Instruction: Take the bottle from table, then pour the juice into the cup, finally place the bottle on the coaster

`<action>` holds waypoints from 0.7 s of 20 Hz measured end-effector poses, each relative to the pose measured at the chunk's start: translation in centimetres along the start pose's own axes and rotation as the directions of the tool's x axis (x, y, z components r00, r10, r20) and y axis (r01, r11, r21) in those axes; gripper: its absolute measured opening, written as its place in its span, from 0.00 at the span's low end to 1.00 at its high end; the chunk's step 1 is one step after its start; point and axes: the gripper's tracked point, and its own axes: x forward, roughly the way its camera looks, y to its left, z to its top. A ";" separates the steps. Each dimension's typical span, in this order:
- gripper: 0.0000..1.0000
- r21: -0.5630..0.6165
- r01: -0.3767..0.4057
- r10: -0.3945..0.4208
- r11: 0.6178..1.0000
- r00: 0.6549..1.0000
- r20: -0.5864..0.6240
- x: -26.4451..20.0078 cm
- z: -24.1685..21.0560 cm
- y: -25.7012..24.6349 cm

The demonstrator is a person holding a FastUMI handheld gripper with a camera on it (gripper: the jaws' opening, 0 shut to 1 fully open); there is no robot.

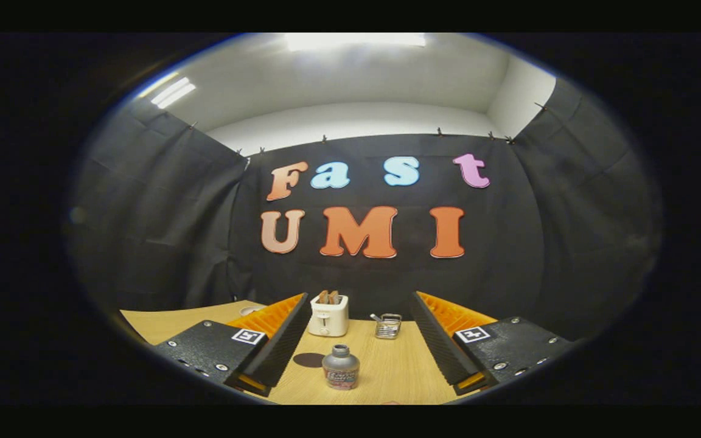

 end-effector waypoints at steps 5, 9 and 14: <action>0.98 0.034 -0.007 0.009 0.999 0.998 -0.067 0.6 -3.8 0.5; 0.98 0.002 -0.014 0.014 1.000 0.994 -0.106 1.2 -7.1 0.7; 0.98 0.008 -0.047 0.048 0.999 0.981 -0.187 1.9 -12.0 1.9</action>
